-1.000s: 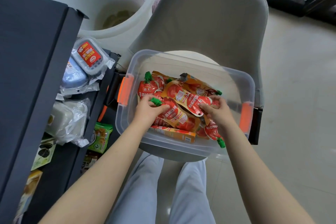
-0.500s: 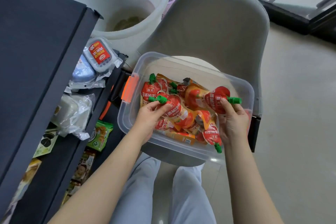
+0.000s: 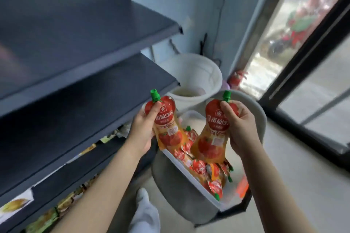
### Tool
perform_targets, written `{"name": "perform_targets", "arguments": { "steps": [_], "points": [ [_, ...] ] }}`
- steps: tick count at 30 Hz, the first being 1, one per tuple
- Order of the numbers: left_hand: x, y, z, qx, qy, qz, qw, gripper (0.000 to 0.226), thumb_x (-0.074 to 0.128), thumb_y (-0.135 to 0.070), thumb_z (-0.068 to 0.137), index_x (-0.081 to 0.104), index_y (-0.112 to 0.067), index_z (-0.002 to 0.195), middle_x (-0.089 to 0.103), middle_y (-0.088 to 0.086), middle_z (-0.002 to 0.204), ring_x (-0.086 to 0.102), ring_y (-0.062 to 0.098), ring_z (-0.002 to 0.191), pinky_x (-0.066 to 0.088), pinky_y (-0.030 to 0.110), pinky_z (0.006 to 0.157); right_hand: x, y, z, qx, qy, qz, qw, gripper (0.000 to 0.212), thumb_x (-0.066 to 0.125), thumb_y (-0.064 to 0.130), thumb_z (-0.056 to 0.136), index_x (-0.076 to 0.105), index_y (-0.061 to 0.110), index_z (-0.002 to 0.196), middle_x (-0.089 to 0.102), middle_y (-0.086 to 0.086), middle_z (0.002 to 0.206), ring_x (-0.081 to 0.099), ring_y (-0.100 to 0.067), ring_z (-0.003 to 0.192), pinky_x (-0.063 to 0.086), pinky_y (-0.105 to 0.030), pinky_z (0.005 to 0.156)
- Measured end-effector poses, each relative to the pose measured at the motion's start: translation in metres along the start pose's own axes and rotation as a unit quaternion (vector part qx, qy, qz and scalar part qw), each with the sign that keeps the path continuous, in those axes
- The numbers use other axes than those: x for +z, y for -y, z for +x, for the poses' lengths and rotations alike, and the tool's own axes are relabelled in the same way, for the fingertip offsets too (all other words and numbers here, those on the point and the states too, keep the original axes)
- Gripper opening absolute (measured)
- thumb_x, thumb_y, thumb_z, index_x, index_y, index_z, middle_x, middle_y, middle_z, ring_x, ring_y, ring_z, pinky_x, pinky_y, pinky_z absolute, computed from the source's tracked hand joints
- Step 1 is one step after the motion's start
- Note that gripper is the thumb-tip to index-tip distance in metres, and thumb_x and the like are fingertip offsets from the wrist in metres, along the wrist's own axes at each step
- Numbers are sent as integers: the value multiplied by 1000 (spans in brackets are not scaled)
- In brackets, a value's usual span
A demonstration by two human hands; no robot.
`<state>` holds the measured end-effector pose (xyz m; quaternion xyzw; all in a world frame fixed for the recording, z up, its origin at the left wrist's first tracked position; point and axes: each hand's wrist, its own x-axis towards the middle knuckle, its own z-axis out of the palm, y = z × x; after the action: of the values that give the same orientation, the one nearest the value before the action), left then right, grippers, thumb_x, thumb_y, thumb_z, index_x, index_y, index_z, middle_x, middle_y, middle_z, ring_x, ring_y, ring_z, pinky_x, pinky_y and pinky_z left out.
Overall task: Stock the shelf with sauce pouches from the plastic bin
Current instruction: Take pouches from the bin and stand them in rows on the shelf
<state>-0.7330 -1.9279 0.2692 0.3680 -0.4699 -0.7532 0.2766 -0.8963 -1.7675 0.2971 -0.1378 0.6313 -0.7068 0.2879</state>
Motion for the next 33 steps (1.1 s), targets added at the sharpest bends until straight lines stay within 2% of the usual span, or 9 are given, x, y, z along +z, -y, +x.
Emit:
{"name": "perform_targets", "arguments": {
  "steps": [2, 5, 8, 13, 17, 21, 26, 29, 33],
  "points": [
    [-17, -40, -30, 25, -31, -19, 999, 39, 66, -42, 79, 61, -17, 108, 72, 11, 110, 69, 27, 102, 53, 48, 90, 35, 26, -14, 14, 40, 17, 999, 33, 72, 26, 82, 63, 6, 107, 72, -19, 95, 70, -32, 83, 59, -45, 75],
    [-57, -101, -75, 65, -86, -46, 993, 32, 62, -34, 89, 58, -14, 114, 71, 12, 112, 67, 29, 105, 52, 52, 92, 102, 62, -38, 31, 123, 22, 992, 41, 72, 26, 82, 57, 5, 115, 70, -22, 99, 71, -30, 80, 59, -44, 68],
    [-110, -157, -117, 118, -122, -58, 984, 23, 56, -26, 96, 56, -13, 115, 70, 11, 113, 68, 27, 102, 53, 50, 90, 178, 93, -63, 8, 211, 22, 977, 29, 68, 19, 87, 57, 7, 111, 69, -16, 90, 71, -23, 70, 57, -35, 59],
    [-223, -225, -180, 216, -183, -27, 959, 27, 58, -19, 94, 52, -11, 119, 67, 15, 118, 66, 29, 108, 53, 49, 90, 305, 113, -115, -59, 348, -2, 935, 22, 66, 14, 89, 58, 15, 110, 72, -6, 88, 71, -17, 74, 56, -32, 62],
    [-315, -261, -219, 276, -234, 9, 932, 38, 67, -25, 82, 56, -15, 117, 68, 11, 116, 64, 28, 112, 52, 45, 92, 400, 111, -162, -80, 424, -33, 901, 21, 64, 14, 91, 57, 22, 109, 73, 0, 92, 73, -16, 82, 57, -31, 64],
    [-390, -287, -241, 303, -259, 46, 916, 44, 70, -33, 76, 59, -20, 116, 70, 6, 114, 67, 22, 108, 51, 45, 95, 484, 97, -197, -107, 454, -24, 884, 21, 63, 14, 92, 56, 24, 110, 74, 1, 97, 72, -17, 91, 59, -33, 75],
    [-459, -302, -237, 307, -299, 55, 902, 28, 66, -24, 89, 59, -25, 116, 70, 4, 116, 66, 20, 109, 50, 48, 99, 557, 77, -214, -136, 464, -34, 874, 23, 62, 17, 93, 54, 29, 111, 70, -3, 109, 70, -19, 99, 57, -36, 82],
    [-484, -300, -227, 299, -309, 50, 901, 26, 67, -22, 88, 59, -27, 112, 69, 4, 116, 66, 20, 110, 49, 50, 100, 583, 61, -210, -140, 473, -38, 869, 23, 62, 17, 93, 55, 25, 114, 69, -8, 112, 69, -21, 101, 57, -39, 86],
    [-506, -294, -216, 296, -320, 23, 899, 41, 73, -34, 77, 59, -25, 115, 70, 2, 116, 66, 20, 110, 48, 50, 101, 611, 38, -201, -130, 491, -49, 860, 25, 63, 18, 93, 55, 23, 116, 69, -8, 113, 69, -21, 101, 57, -40, 85]
  ]
}}
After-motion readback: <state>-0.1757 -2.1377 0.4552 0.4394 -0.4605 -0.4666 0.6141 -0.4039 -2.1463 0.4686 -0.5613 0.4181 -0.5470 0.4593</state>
